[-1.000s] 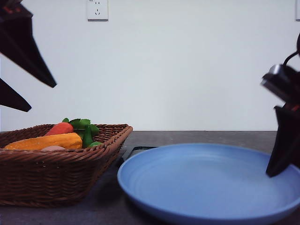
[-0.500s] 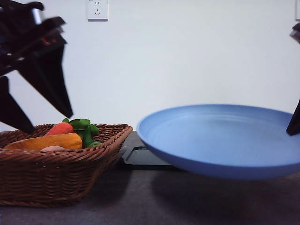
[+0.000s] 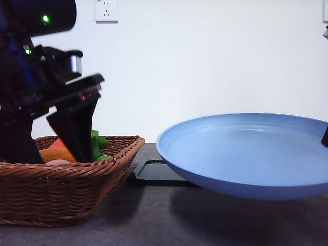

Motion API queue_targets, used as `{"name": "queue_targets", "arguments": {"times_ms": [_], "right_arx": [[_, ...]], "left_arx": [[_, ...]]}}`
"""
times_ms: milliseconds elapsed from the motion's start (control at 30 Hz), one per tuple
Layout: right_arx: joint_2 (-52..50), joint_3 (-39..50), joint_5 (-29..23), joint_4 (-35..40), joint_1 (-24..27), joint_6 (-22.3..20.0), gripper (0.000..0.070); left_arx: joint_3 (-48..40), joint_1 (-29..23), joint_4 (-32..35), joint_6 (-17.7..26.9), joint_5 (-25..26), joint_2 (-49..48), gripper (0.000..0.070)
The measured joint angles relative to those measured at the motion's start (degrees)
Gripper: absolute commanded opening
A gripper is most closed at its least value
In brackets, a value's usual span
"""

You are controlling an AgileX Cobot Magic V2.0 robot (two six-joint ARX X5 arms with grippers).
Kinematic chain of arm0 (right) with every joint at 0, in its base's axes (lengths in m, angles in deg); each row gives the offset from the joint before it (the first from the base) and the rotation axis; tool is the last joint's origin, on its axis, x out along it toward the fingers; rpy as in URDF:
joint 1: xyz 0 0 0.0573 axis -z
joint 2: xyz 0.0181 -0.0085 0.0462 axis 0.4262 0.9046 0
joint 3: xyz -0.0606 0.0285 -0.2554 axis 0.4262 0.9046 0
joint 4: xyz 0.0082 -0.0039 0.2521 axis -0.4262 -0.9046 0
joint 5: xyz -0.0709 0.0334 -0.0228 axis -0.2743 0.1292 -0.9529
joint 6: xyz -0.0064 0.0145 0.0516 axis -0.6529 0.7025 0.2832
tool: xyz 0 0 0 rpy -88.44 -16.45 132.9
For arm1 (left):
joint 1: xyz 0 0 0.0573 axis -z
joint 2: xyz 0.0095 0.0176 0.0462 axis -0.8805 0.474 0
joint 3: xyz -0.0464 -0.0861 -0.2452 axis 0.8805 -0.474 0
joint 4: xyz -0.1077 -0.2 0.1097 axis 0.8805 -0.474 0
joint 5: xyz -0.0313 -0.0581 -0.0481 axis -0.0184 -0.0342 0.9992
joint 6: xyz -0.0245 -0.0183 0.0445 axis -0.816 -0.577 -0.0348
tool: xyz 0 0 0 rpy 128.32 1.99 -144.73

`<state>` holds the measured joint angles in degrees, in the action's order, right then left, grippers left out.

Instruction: Transfer egg from basket to plate and serve

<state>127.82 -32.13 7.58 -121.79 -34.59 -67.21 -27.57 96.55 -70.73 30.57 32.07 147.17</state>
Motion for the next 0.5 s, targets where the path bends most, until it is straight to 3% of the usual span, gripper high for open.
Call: {"name": "queue_targets", "arguments": {"times_ms": [167, 500], "right_arx": [[0.0, 0.0, -0.2, 0.0, 0.0, 0.0, 0.0], [0.0, 0.0, -0.2, 0.0, 0.0, 0.0, 0.0]], "left_arx": [[0.0, 0.0, 0.0, 0.0, 0.0, 0.7, 0.043], [0.0, 0.0, -1.9, 1.1, 0.0, 0.7, 0.0208]]}}
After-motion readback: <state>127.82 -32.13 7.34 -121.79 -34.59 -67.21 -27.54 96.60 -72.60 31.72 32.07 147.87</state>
